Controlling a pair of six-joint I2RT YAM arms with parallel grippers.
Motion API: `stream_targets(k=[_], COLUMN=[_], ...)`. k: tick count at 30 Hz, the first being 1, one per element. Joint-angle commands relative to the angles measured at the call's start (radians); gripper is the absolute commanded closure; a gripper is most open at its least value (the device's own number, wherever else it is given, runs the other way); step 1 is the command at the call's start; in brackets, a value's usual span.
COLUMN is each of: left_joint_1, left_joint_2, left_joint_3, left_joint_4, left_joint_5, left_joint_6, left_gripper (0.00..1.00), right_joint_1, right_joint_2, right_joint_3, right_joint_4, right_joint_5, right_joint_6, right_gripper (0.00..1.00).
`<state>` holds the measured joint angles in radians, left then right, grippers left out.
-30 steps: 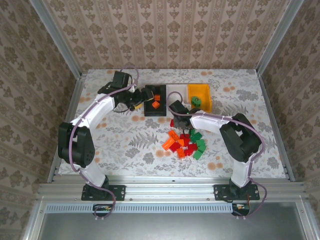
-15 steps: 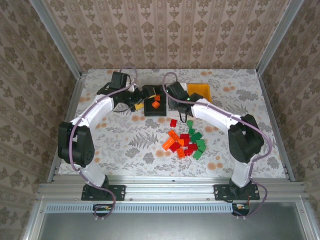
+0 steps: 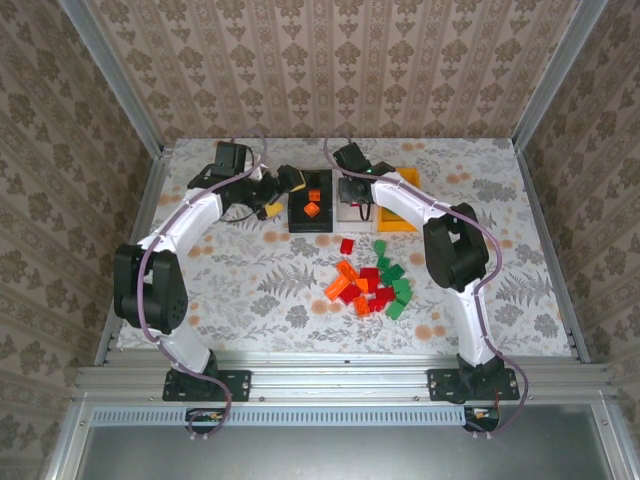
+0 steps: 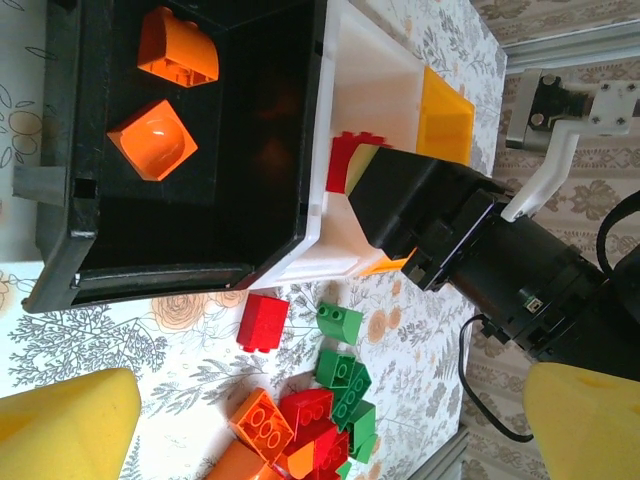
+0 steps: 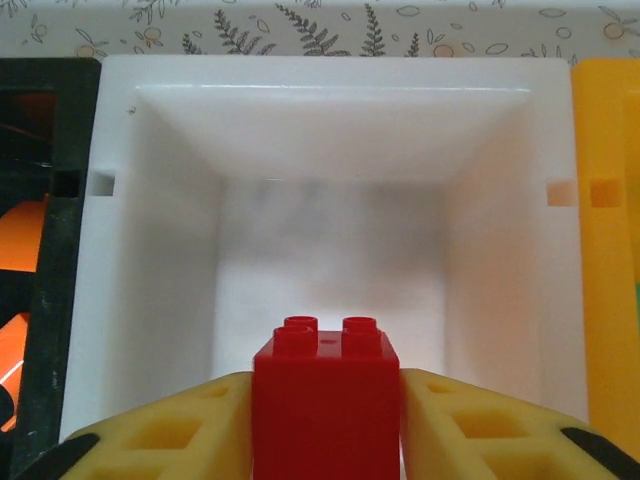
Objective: Sort the legos into containers by color
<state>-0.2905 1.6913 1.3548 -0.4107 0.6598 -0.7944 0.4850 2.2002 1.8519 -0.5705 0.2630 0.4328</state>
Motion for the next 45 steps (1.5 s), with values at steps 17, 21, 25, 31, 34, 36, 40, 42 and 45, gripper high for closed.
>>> stream_targets(k=[17,21,25,31,34,36,40,42,45], left_joint_1=[-0.002,-0.001,-0.001,-0.001,-0.002,-0.001,-0.001,-0.001,-0.001], left_joint_2=[-0.032,-0.032,-0.036,-0.041,-0.036,-0.035,-0.036,-0.036,-0.035], left_joint_3=[-0.032,-0.034,-0.034,-0.033,-0.034,-0.034,-0.034,-0.034,-0.034], left_joint_4=[0.014,0.010,0.009,0.010,0.013,0.013,0.015,0.015,0.016], left_joint_5=[-0.012,-0.012,-0.012,-0.011,-0.012,-0.012,-0.012,-0.012,-0.012], left_joint_6=[-0.031,-0.032,-0.031,-0.031,-0.034,-0.034,-0.034,-0.035,-0.034], left_gripper=[0.00,0.00,0.00,0.00,0.00,0.00,0.00,0.00,0.00], right_joint_1=[0.185,0.206,0.216,0.214,0.213,0.212,0.216,0.217,0.220], right_joint_2=[-0.437,-0.342,-0.266,-0.170,-0.143,-0.130,-0.124,-0.122,-0.129], right_joint_3=[-0.618,-0.581,-0.544,-0.491,-0.487,-0.479,-0.486,-0.487,-0.497], right_joint_4=[0.200,0.188,0.191,0.193,0.208,0.210,0.219,0.218,0.226], right_joint_5=[0.041,-0.010,0.000,0.026,0.052,0.062,0.111,0.126,0.134], right_joint_6=[0.288,0.310,0.327,0.335,0.342,0.345,0.341,0.332,0.320], right_gripper=[0.42,0.42,0.41,0.42,0.43,0.48,0.59,0.63,0.69])
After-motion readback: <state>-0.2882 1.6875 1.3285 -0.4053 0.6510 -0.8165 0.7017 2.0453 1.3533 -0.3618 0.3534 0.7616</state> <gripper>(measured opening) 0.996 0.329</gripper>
